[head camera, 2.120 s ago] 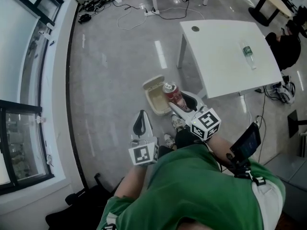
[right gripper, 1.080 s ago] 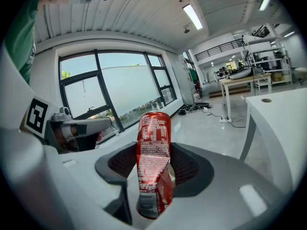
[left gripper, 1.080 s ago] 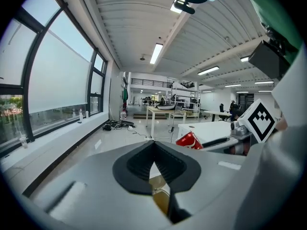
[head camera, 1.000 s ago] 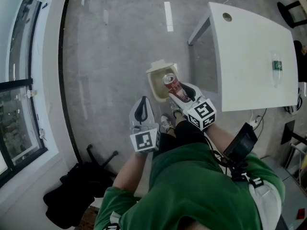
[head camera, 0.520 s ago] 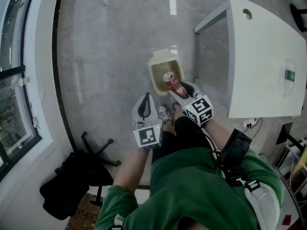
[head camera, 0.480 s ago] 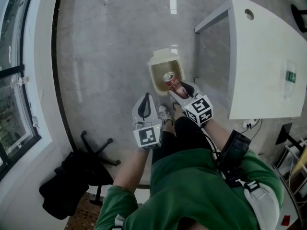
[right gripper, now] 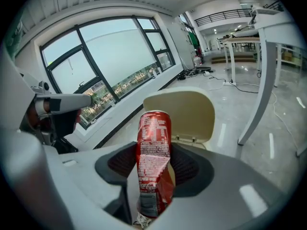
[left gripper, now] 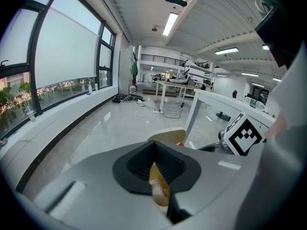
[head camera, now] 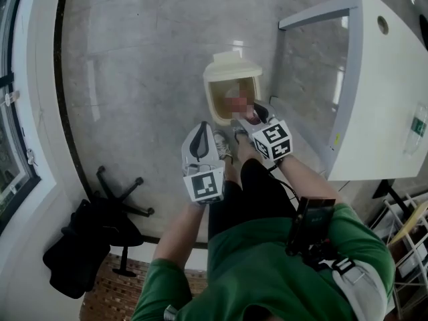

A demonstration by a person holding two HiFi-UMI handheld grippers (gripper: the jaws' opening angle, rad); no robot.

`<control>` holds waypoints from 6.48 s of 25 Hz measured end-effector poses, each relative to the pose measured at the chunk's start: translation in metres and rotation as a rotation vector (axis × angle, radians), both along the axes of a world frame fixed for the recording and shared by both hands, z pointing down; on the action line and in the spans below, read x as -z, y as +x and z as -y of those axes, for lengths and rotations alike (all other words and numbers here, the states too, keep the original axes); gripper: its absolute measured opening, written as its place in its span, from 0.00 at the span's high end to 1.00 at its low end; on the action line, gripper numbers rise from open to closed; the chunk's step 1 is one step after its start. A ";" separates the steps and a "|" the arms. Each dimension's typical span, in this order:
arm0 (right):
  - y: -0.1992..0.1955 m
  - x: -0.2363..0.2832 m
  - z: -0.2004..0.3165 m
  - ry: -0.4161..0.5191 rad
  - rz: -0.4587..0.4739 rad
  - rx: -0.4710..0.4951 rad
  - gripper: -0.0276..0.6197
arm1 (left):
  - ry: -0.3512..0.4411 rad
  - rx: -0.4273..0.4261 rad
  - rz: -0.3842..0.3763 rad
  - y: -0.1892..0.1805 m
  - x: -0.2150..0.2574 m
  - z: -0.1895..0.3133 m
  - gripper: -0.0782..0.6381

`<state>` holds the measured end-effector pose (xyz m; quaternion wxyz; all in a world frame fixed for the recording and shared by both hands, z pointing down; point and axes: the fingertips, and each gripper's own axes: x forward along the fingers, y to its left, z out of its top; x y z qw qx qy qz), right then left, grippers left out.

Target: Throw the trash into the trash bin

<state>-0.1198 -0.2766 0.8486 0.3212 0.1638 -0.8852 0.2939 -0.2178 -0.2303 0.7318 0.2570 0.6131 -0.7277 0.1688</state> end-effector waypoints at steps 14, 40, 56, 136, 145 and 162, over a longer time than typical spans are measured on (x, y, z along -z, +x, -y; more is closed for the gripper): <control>-0.016 -0.117 -0.007 -0.042 -0.115 0.048 0.61 | -0.074 0.071 -0.050 -0.016 -0.079 -0.024 0.88; -0.024 -0.167 -0.006 -0.013 -0.179 0.071 0.81 | -0.052 0.133 -0.042 -0.031 -0.103 -0.037 0.88; -0.016 0.005 0.021 0.113 -0.072 0.004 0.95 | 0.074 -0.018 0.033 -0.017 0.018 -0.008 0.88; 0.184 0.505 -0.118 0.702 0.438 -0.318 0.95 | 0.675 -0.284 0.095 0.150 0.386 -0.103 0.88; 0.195 0.508 -0.111 0.719 0.444 -0.326 0.95 | 0.678 -0.302 0.096 0.166 0.386 -0.096 0.88; 0.204 0.503 -0.107 0.727 0.425 -0.346 0.95 | 0.658 -0.376 0.081 0.186 0.378 -0.084 0.88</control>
